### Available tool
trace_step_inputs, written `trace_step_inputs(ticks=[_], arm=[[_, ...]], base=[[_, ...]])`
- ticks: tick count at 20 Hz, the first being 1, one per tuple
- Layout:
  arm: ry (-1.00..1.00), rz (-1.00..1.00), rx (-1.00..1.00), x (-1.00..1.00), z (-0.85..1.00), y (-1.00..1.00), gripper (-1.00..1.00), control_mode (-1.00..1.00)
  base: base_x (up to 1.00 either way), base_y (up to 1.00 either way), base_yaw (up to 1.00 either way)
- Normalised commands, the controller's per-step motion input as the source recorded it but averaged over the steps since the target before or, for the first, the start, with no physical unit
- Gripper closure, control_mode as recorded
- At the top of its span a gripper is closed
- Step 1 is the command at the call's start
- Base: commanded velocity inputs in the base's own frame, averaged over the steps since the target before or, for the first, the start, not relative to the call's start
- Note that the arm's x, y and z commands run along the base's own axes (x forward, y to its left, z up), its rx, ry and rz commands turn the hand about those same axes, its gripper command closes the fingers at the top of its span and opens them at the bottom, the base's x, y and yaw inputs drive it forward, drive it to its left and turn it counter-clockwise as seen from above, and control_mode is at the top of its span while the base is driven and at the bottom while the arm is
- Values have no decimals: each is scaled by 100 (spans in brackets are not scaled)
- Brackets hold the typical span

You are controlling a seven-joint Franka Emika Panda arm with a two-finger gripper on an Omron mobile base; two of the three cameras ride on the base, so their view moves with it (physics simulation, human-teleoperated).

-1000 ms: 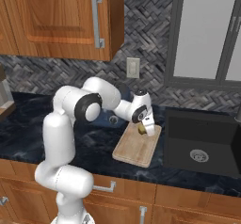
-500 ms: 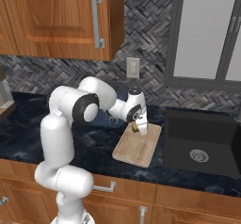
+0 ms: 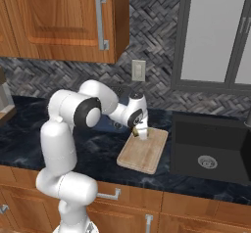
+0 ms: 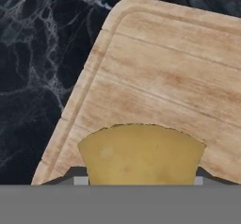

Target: Pick up the sponge from the counter and clean the cutting board by briefly scrubbing or pressing down on the cutting board. Once finished, release the sponge.

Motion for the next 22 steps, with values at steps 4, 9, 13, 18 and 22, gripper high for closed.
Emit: trace_step_inputs(ticks=[4,9,13,18,22], arm=[[0,-1,1,-9,-4,29,100,-100],[0,0,0,-53,-16,13,100,-100],[1,0,0,-91,-28,0,100,-100],[3,0,0,-100,-32,0,100,-100],[6,0,0,-95,-25,17,100,-100]], base=[[0,0,0],[0,0,0],[0,0,0],[0,0,0],[0,0,0]])
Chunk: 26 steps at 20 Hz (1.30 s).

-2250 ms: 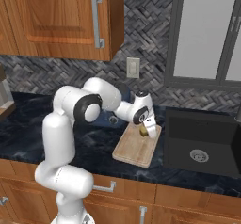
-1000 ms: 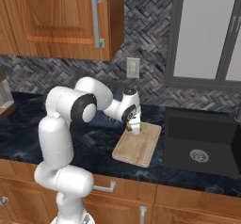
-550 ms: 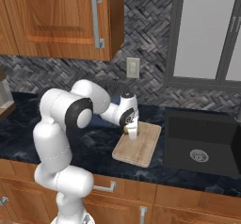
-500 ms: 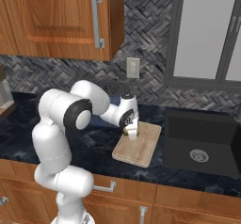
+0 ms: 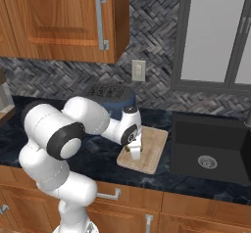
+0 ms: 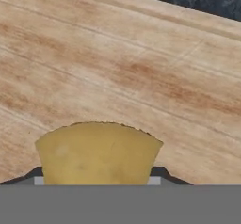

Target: Pick up the sponge from the counter and clean the cutting board by briefly scrubbing or pressing down on the cutting board. Once finished, release the sponge.

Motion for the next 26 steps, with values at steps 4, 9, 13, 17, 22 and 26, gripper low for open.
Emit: trace_step_inputs(ticks=[4,9,13,17,22,26], arm=[[9,0,0,-58,-16,39,100,-100],[5,0,0,-39,-1,69,100,-100],[1,-1,0,27,0,84,100,-100],[0,-1,0,62,9,100,100,-100],[0,0,0,52,12,91,100,-100],[2,0,0,12,0,53,100,-100]], base=[[0,0,0],[0,0,0],[0,0,0],[0,0,0],[0,0,0],[0,0,0]])
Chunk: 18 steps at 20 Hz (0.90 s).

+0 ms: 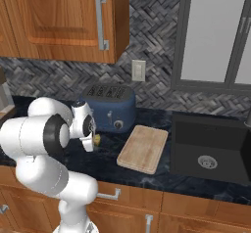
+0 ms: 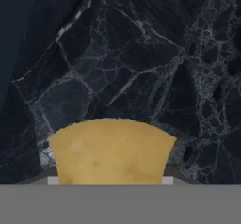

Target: Pick up the sponge from the counter and clean the cutting board by briefly scrubbing or pressing down on the cutting board. Once finished, release the sponge.

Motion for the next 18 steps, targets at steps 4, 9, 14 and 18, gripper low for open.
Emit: trace_step_inputs(ticks=[4,9,14,18], arm=[[12,0,0,0,-1,34,-100,-100],[16,0,0,0,-3,8,-100,-100],[5,0,0,0,13,-2,-100,-100],[0,0,2,-19,49,0,-100,-100]], base=[[0,0,0],[0,0,0],[0,0,0],[0,0,0]])
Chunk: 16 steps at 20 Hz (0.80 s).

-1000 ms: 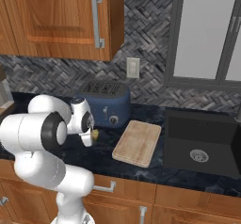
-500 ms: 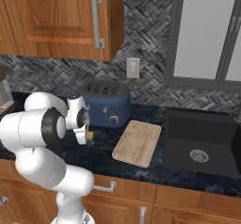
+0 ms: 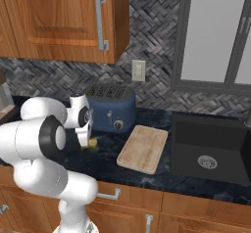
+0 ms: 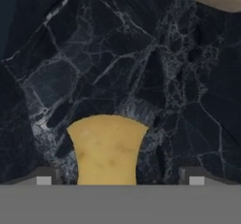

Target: Pick up the sponge from the counter and clean the cutting board by briefly scrubbing or pressing down on the cutting board. Once finished, release the sponge.

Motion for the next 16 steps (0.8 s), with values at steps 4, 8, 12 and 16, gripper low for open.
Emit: trace_step_inputs(ticks=[4,8,12,16], arm=[[0,1,1,-59,64,0,-100,-100],[-1,19,1,-100,43,0,-100,-100],[-4,33,0,-98,54,-2,-100,-100],[0,39,-3,-84,70,-8,-100,-100]], base=[[0,0,0],[0,0,0],[0,0,0],[0,0,0]])
